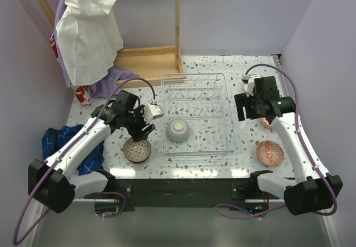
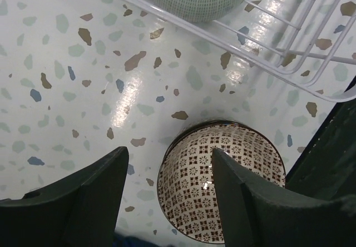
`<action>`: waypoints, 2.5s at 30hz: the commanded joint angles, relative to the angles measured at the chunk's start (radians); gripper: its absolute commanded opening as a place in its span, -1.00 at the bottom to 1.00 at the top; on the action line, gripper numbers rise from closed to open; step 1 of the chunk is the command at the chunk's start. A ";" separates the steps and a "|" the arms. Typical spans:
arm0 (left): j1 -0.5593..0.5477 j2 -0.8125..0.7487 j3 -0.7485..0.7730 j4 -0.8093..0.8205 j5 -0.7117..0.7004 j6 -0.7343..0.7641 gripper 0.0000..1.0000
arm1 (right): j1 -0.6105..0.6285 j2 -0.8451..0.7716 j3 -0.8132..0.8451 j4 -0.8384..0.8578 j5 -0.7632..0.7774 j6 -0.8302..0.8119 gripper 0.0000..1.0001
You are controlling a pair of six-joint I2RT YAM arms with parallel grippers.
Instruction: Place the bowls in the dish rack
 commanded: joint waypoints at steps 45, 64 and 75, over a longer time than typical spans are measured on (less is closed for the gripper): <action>0.020 0.037 0.056 -0.017 -0.059 0.075 0.31 | -0.207 0.532 0.187 0.426 0.053 -0.249 0.09; 0.022 0.151 0.113 0.005 -0.073 0.059 0.30 | -0.207 0.787 0.389 0.452 0.002 -0.312 0.00; 0.030 0.135 0.102 -0.006 -0.087 0.063 0.29 | -0.207 0.818 0.397 0.436 -0.006 -0.300 -0.12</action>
